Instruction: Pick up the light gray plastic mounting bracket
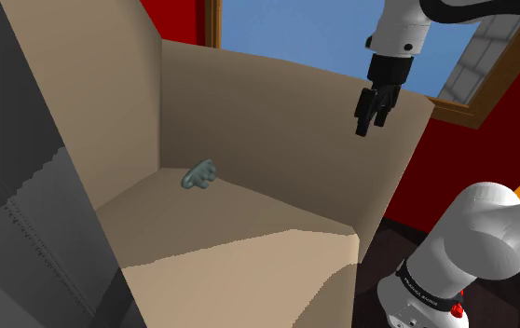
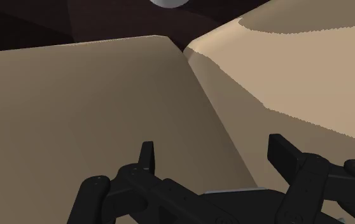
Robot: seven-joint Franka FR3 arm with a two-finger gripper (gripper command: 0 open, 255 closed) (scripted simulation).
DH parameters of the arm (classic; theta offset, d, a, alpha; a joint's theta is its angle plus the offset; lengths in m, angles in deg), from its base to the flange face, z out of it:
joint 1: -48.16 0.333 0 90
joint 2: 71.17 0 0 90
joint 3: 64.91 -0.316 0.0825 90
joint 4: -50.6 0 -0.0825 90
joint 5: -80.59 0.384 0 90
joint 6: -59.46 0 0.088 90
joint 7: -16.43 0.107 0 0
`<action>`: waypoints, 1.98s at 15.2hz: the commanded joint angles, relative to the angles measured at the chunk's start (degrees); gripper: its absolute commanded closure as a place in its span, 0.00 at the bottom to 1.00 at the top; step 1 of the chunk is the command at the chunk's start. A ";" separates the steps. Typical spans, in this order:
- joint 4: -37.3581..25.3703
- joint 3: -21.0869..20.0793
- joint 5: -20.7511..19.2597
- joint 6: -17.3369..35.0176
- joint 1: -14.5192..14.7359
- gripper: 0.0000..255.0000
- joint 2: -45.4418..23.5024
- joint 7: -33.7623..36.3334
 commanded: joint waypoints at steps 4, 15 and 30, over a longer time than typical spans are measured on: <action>-0.60 -1.69 1.02 4.78 1.22 0.00 -4.82 0.28; -7.96 -7.98 2.25 19.34 4.73 0.00 -24.65 1.52; -30.12 -15.02 -4.83 28.64 9.78 0.00 -54.34 5.69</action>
